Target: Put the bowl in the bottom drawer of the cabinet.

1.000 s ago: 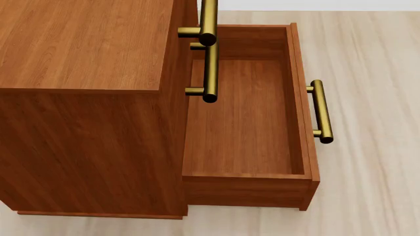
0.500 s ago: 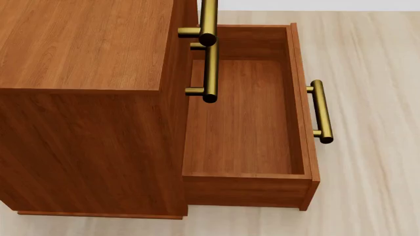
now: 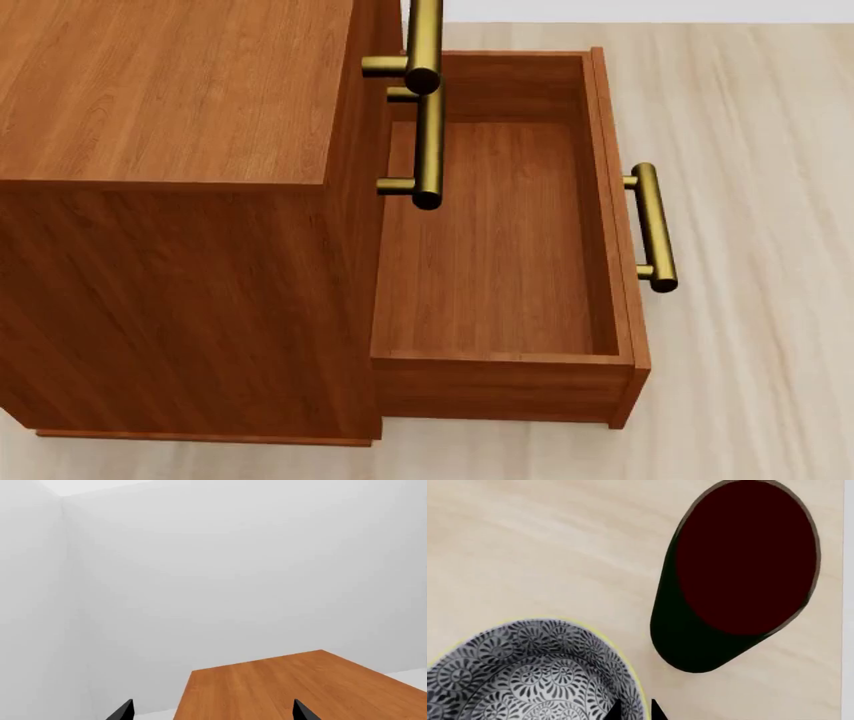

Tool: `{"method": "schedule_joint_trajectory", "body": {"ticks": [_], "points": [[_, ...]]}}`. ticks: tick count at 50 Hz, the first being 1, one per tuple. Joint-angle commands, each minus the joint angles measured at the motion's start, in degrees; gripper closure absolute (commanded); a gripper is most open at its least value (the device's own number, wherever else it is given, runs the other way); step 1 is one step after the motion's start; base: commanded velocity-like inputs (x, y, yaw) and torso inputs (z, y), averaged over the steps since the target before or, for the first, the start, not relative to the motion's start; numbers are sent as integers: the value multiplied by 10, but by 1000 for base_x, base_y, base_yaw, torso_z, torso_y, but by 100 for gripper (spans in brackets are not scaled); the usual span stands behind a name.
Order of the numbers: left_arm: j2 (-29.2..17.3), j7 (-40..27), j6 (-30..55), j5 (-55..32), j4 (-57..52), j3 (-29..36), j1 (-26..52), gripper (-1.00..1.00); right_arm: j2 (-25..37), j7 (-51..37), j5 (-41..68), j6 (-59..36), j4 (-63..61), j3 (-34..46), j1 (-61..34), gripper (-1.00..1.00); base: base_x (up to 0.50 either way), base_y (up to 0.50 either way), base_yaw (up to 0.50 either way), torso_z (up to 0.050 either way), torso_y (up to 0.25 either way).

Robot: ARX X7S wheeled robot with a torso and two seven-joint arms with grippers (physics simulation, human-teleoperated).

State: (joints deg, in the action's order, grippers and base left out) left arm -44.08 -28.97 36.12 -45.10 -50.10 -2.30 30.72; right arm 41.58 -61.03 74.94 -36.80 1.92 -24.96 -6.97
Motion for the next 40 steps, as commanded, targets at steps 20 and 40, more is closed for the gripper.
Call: {"method": "schedule_joint_trajectory", "body": {"ticks": [20,40], "points": [[-4,-4,-3,-5,0,1,4,-100,12,-28,49,-37,-63,-9,-1,100,1,0,0,0,-1],[-7,-14,1,-17,-9,2,12,-100,24,-46,93,-54,-133,-33,13,100,0,0,0,0,0]]}}
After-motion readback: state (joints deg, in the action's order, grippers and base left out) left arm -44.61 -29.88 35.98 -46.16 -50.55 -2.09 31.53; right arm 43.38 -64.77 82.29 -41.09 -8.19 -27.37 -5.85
